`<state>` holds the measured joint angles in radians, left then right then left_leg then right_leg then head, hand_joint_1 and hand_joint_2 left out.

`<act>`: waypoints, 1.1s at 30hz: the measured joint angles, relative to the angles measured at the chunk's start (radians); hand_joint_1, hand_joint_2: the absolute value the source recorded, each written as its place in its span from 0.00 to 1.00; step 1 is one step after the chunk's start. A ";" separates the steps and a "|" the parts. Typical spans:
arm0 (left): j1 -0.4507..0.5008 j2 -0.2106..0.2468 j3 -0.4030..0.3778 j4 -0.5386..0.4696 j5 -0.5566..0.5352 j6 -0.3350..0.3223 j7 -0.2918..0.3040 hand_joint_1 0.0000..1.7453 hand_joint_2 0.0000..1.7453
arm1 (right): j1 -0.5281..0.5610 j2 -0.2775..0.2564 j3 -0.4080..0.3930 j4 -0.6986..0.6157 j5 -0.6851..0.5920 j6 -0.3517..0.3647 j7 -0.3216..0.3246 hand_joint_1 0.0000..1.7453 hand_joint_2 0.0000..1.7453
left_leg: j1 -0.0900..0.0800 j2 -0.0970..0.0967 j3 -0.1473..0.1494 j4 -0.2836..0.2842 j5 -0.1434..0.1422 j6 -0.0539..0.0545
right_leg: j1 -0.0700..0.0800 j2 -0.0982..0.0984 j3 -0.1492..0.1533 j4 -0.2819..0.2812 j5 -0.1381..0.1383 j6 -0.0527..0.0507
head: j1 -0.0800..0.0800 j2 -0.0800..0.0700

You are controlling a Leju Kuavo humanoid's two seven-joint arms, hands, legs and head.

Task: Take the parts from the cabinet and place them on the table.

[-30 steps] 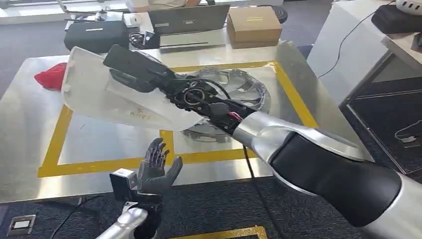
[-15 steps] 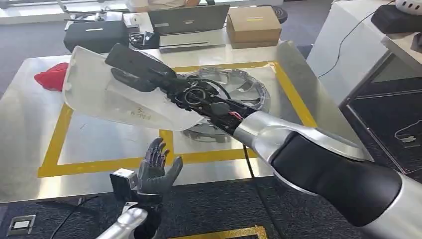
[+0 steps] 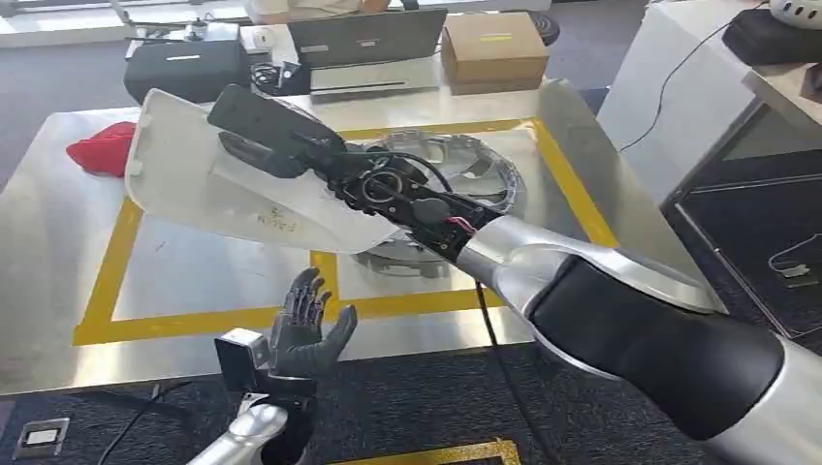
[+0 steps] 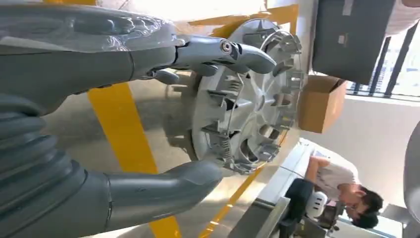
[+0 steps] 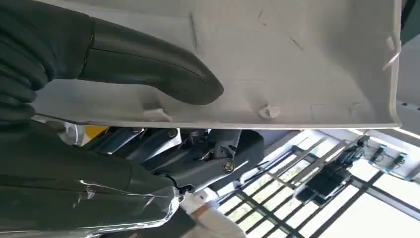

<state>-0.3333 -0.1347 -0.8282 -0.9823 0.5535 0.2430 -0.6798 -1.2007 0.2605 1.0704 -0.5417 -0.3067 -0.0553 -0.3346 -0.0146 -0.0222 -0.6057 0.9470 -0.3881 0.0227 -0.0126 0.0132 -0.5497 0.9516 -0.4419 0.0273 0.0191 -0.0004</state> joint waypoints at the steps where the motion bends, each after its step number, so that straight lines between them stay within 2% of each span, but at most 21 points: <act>1: 0.000 0.000 0.000 0.000 0.000 0.000 0.000 0.00 1.00 | 0.000 0.000 0.000 0.000 0.000 0.000 0.001 1.00 1.00 | 0.000 0.000 0.000 0.001 -0.001 0.001 | 0.001 0.000 0.000 0.000 0.000 0.000 | 0.000 0.000; 7: 0.000 0.000 0.000 0.000 0.001 0.000 0.000 0.00 1.00 | -0.001 0.000 0.000 -0.005 0.003 0.000 0.007 1.00 1.00 | -0.001 0.000 0.000 -0.001 -0.005 0.010 | 0.001 0.000 0.006 -0.008 0.000 0.006 | -0.002 0.000; 8: 0.000 -0.001 0.000 -0.001 0.002 0.000 0.000 0.00 1.00 | -0.002 0.000 0.000 -0.011 0.004 -0.001 0.007 1.00 1.00 | 0.015 0.000 0.014 -0.019 0.001 0.013 | 0.008 -0.001 0.006 -0.008 -0.006 0.011 | -0.001 0.000; 9: 0.000 0.000 0.000 -0.001 0.002 0.000 0.000 0.00 1.00 | -0.005 -0.002 0.000 -0.011 0.004 -0.003 0.007 1.00 1.00 | 0.016 0.000 0.024 -0.030 0.002 0.014 | 0.008 -0.003 -0.002 0.013 -0.020 0.013 | 0.002 0.000; 10: -0.002 0.000 0.000 -0.001 0.002 0.000 0.000 0.00 1.00 | -0.009 -0.002 0.000 -0.011 0.004 -0.003 0.007 1.00 1.00 | 0.018 0.000 0.027 -0.032 0.003 0.016 | 0.005 -0.004 -0.028 0.073 -0.053 0.016 | 0.008 0.000; 12: -0.002 0.000 0.000 -0.001 0.002 0.000 0.000 0.00 1.00 | -0.007 -0.002 0.000 -0.011 0.004 -0.006 0.008 1.00 1.00 | 0.022 -0.006 0.028 -0.031 0.002 0.016 | 0.000 -0.004 -0.119 0.255 -0.123 0.024 | 0.018 0.000; 13: 0.000 0.000 0.000 -0.001 0.003 0.002 0.000 0.00 1.00 | -0.002 -0.002 0.001 -0.011 0.004 -0.006 0.009 1.00 1.00 | 0.024 -0.013 0.028 -0.030 0.001 0.014 | -0.004 -0.004 -0.157 0.320 -0.139 0.028 | 0.018 0.000; 14: 0.001 0.000 0.000 -0.001 0.003 0.002 0.000 0.00 1.00 | 0.001 -0.002 0.001 -0.011 0.004 -0.007 0.010 1.00 1.00 | 0.027 -0.021 0.028 -0.029 -0.001 0.012 | -0.008 -0.004 -0.169 0.331 -0.127 0.030 | 0.020 0.000; 15: 0.002 0.000 0.000 -0.001 0.003 0.002 0.000 0.00 1.00 | 0.003 -0.004 0.001 -0.011 0.004 -0.008 0.010 1.00 1.00 | 0.030 -0.030 0.030 -0.026 -0.004 0.007 | -0.011 -0.004 -0.158 0.293 -0.092 0.033 | 0.021 0.000; 17: 0.001 0.000 0.000 -0.001 0.006 0.003 0.000 0.00 1.00 | 0.000 -0.005 0.001 -0.011 0.004 -0.009 0.010 1.00 1.00 | 0.040 -0.052 0.032 -0.011 -0.014 -0.008 | -0.020 0.005 -0.083 0.111 0.018 0.041 | 0.030 0.000; 18: 0.001 0.000 0.000 -0.001 0.006 0.003 0.000 0.00 1.00 | 0.001 -0.006 0.001 -0.011 0.004 -0.009 0.010 1.00 1.00 | 0.042 -0.059 0.029 -0.001 -0.023 -0.017 | -0.029 0.041 -0.049 0.029 0.039 0.050 | 0.034 0.000; 19: -0.001 0.000 0.000 -0.001 0.008 0.005 0.000 0.00 1.00 | 0.000 -0.014 0.001 -0.011 0.004 -0.009 0.010 1.00 1.00 | 0.039 -0.068 0.017 0.009 -0.025 -0.023 | -0.028 0.069 -0.024 0.016 0.023 0.049 | 0.037 0.000; 22: 0.002 0.000 0.000 0.000 0.009 0.006 0.000 0.00 1.00 | 0.008 -0.012 0.002 -0.015 0.005 -0.008 0.011 1.00 1.00 | 0.050 -0.096 0.006 0.003 -0.012 -0.043 | -0.017 0.043 -0.034 0.026 0.017 0.029 | 0.027 0.000; 23: 0.003 0.000 0.000 -0.001 0.009 0.008 0.000 0.00 1.00 | 0.007 -0.014 0.002 -0.016 0.005 -0.010 0.011 1.00 1.00 | 0.048 -0.104 0.003 0.005 -0.015 -0.048 | -0.024 0.029 -0.027 0.020 0.018 0.019 | 0.029 0.000; 24: 0.002 0.001 0.000 -0.001 0.009 0.008 0.000 0.00 1.00 | 0.006 -0.014 0.001 -0.017 0.005 -0.011 0.011 1.00 1.00 | 0.043 -0.047 -0.001 0.021 -0.024 -0.050 | -0.023 0.019 -0.023 0.017 0.018 0.009 | 0.029 0.000; 25: 0.000 0.002 0.000 -0.001 0.009 0.008 0.000 0.00 1.00 | 0.003 -0.014 0.001 -0.019 0.005 -0.010 0.010 1.00 1.00 | 0.039 -0.006 -0.029 0.075 -0.049 -0.053 | -0.022 0.010 -0.022 0.016 0.017 0.002 | 0.011 0.000; 28: -0.003 0.002 0.000 0.000 0.010 0.008 0.000 0.00 1.00 | 0.006 -0.014 0.001 -0.019 0.011 -0.009 0.010 1.00 1.00 | 0.039 0.015 -0.168 0.325 -0.134 -0.054 | -0.012 -0.023 -0.020 0.016 0.010 -0.010 | -0.008 0.000; 29: -0.001 0.002 0.000 0.000 0.011 0.008 0.000 0.00 1.00 | 0.009 -0.014 0.001 -0.019 0.012 -0.009 0.010 1.00 1.00 | 0.038 0.016 -0.189 0.350 -0.129 -0.051 | -0.008 -0.035 -0.018 0.016 0.009 -0.012 | -0.010 0.000; 30: -0.001 0.003 0.000 0.000 0.011 0.008 0.000 0.00 1.00 | 0.010 -0.014 0.002 -0.019 0.014 -0.009 0.010 1.00 1.00 | 0.037 0.016 -0.181 0.322 -0.102 -0.045 | -0.003 -0.047 -0.015 0.016 0.006 -0.015 | -0.011 0.000; 32: -0.002 0.003 0.000 0.000 0.012 0.008 0.000 0.00 1.00 | 0.007 -0.014 0.001 -0.019 0.014 -0.009 0.010 1.00 1.00 | 0.027 0.028 -0.101 0.152 -0.009 -0.025 | 0.005 -0.068 -0.005 0.016 -0.001 -0.018 | -0.013 0.000; 33: -0.003 0.003 0.000 0.000 0.012 0.008 0.000 0.00 1.00 | 0.005 -0.014 0.001 -0.020 0.014 -0.009 0.009 1.00 1.00 | 0.016 0.063 -0.048 0.050 0.033 -0.008 | 0.008 -0.078 0.002 0.016 -0.006 -0.017 | -0.013 0.000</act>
<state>-0.3365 -0.1316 -0.8286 -0.9823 0.5657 0.2514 -0.6798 -1.1960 0.2464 1.0716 -0.5615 -0.2926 -0.0641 -0.3254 0.0010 0.0405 -0.6538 0.9970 -0.3555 0.0147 -0.0050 -0.0650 -0.5479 0.9675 -0.4475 0.0099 0.0061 -0.0004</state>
